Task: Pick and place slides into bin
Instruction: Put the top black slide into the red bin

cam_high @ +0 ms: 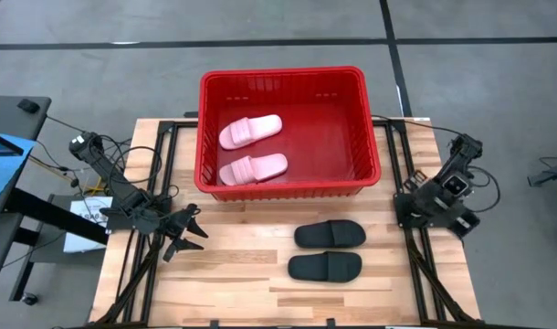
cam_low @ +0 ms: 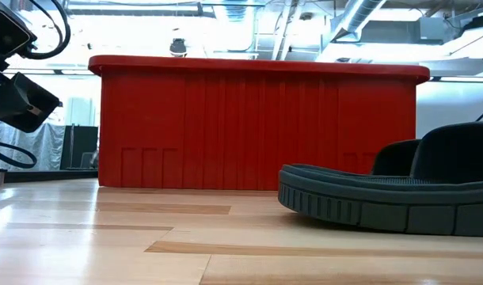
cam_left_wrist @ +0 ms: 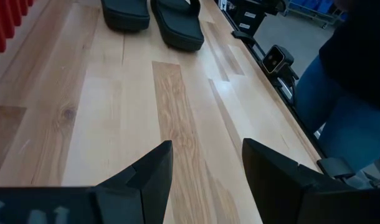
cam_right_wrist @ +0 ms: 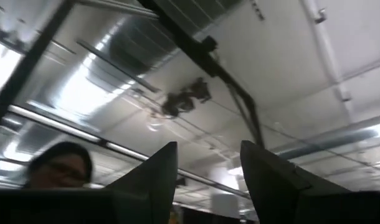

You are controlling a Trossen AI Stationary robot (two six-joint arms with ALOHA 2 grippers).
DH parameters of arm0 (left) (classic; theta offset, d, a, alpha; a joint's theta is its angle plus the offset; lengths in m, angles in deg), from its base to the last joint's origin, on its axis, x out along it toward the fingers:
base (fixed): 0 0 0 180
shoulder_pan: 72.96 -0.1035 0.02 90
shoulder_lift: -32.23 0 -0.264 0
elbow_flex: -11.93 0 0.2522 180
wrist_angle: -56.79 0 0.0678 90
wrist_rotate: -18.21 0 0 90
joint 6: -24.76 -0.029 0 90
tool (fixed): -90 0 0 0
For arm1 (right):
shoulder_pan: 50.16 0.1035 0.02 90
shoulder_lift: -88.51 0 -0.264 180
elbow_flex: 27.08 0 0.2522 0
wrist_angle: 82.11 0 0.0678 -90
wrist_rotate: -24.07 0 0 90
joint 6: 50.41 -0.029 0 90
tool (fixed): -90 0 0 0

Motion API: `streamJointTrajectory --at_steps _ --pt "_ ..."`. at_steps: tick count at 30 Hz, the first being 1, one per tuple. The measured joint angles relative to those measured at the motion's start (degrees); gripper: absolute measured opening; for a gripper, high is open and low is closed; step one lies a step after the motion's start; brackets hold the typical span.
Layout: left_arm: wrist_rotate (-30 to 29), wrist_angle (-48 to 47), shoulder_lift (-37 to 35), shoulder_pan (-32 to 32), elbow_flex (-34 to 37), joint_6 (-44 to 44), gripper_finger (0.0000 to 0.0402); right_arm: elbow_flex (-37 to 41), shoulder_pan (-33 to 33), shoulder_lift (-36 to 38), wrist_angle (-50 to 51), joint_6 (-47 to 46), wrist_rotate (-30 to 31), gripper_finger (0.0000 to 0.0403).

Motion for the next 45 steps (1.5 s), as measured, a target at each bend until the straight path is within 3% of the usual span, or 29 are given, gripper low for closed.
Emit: streamJointTrajectory --at_steps 3,6,10,13,19,29,39,45 --pt "0.02 0.0 0.0 0.0 0.0 0.0 0.0183 -1.0 0.01 -0.03 4.24 6.8 5.29 0.0163" --pt "0.02 0.0 0.0 -0.01 0.0 0.0 0.0183 -6.15 0.02 -0.11 19.15 7.76 16.36 0.0161" --pt "0.0 0.0 0.0 -0.02 0.0 0.0 0.0183 -17.59 0.04 -1.04 51.92 -2.37 34.18 0.016" --pt "0.0 -0.02 0.0 -0.02 0.0 0.0 0.0183 -25.19 0.02 -3.38 70.51 -13.61 41.05 0.016" --pt "-0.02 -0.02 0.0 -0.02 0.02 0.0 0.0183 -33.35 0.04 -8.79 92.98 -33.18 39.41 0.0159" --pt "-0.02 -0.02 0.01 -0.02 0.04 0.0 0.0183 -34.27 0.02 -20.41 118.56 -58.69 27.95 0.0152" --pt "-0.04 -0.02 0.0 -0.02 0.04 0.0 0.0183 -34.27 0.02 -29.94 119.21 -70.47 24.62 0.0155" --pt "-0.04 -0.02 0.01 -0.02 0.04 -0.01 0.0183 -34.27 -0.05 -36.83 111.41 -73.98 26.18 0.0158"
